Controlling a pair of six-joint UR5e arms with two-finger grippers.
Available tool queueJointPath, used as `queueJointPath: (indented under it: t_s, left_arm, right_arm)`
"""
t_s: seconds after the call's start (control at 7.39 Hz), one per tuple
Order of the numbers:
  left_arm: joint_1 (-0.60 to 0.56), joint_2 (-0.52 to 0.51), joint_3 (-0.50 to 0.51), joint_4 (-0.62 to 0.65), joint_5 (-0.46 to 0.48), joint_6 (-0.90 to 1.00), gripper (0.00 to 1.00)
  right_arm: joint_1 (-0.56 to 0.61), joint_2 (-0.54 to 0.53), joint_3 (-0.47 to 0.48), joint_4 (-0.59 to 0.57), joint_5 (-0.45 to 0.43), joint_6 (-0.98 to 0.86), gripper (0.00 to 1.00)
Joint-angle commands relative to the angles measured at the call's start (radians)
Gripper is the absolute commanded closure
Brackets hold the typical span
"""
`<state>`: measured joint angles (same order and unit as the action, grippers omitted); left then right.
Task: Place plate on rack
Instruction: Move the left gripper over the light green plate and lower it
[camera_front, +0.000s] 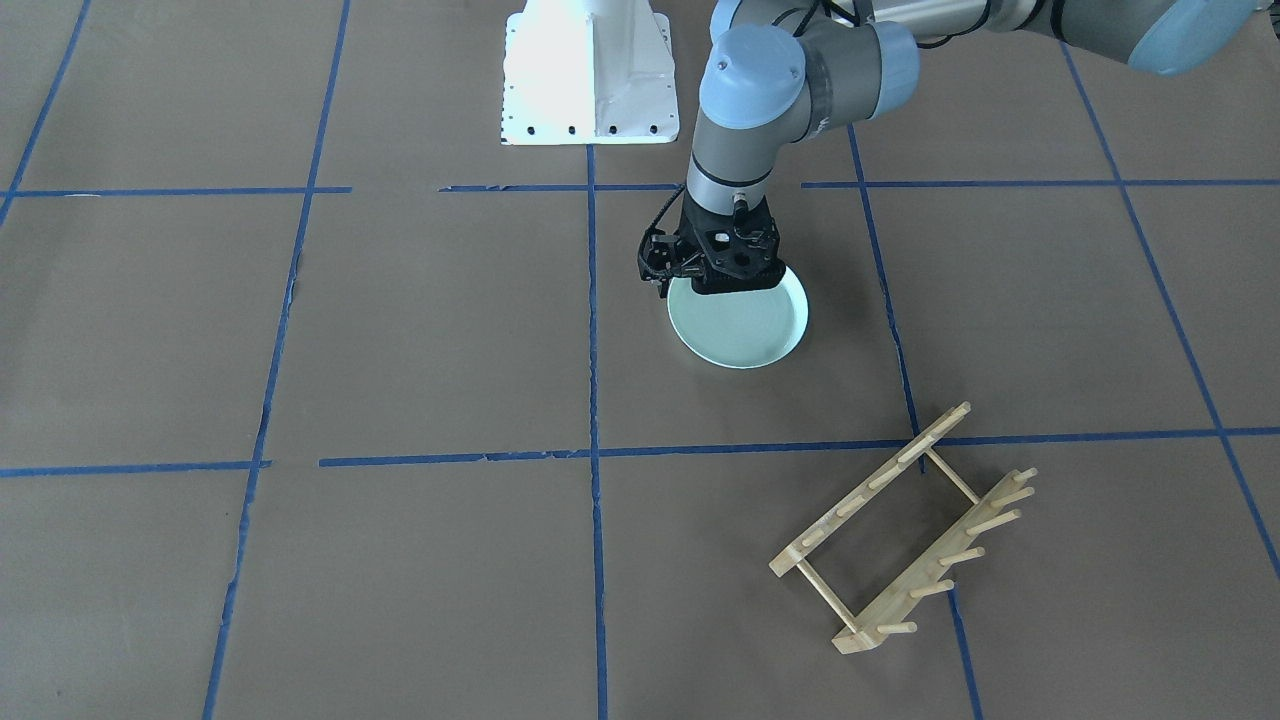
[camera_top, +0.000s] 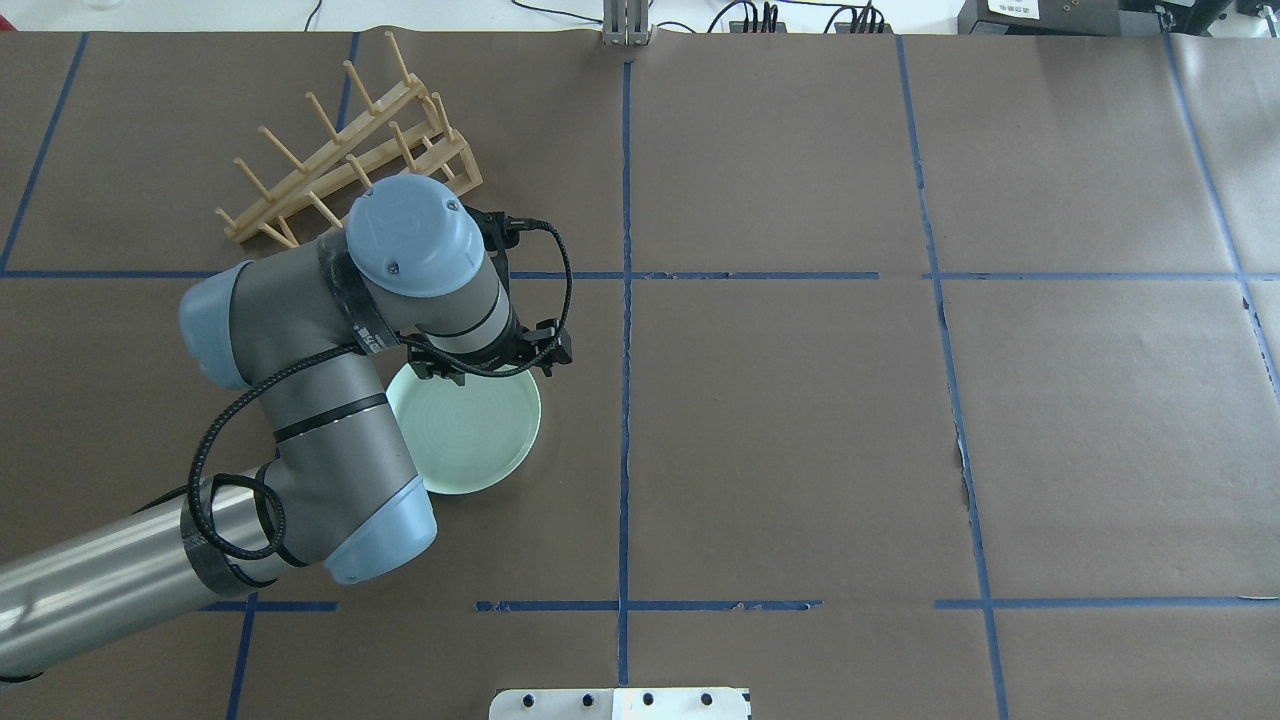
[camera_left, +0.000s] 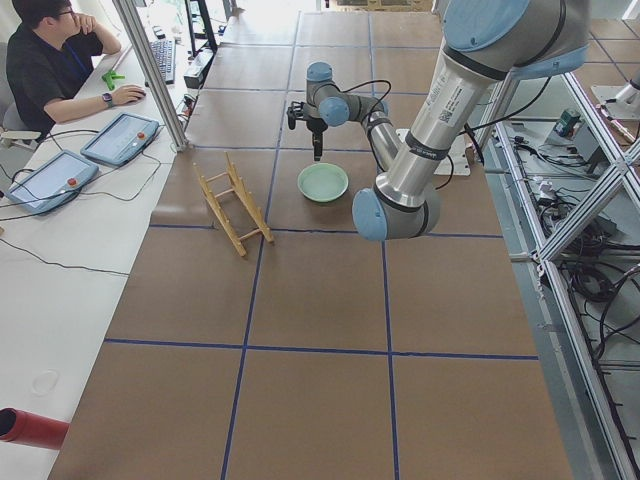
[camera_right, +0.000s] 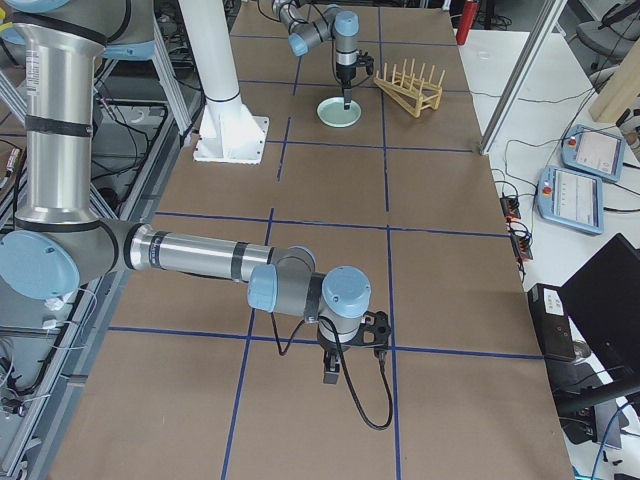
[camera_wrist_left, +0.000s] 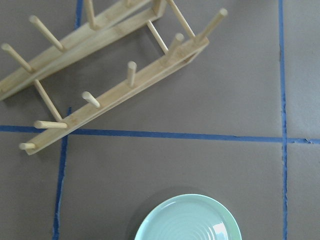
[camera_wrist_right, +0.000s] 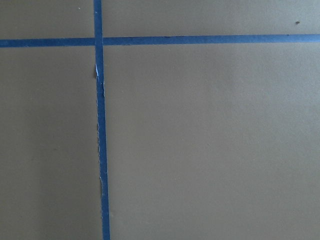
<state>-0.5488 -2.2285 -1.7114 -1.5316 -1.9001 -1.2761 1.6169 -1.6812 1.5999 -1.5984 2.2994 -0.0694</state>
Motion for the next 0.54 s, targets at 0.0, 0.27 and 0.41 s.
queueJointPath:
  t_s: [0.0,0.27,0.41]
  left_arm:
    - [0.05,-0.005,0.051,-0.012,0.016,0.004,0.0]
    - [0.055,-0.005,0.081,-0.047,0.016,0.014,0.0]
    - [0.055,-0.005,0.087,-0.068,0.016,0.015,0.03]
  right_arm:
    - [0.0,0.0,0.0,0.0,0.0,0.0,0.0]
    - [0.0,0.0,0.0,0.0,0.0,0.0,0.0]
    - [0.0,0.0,0.0,0.0,0.0,0.0,0.0]
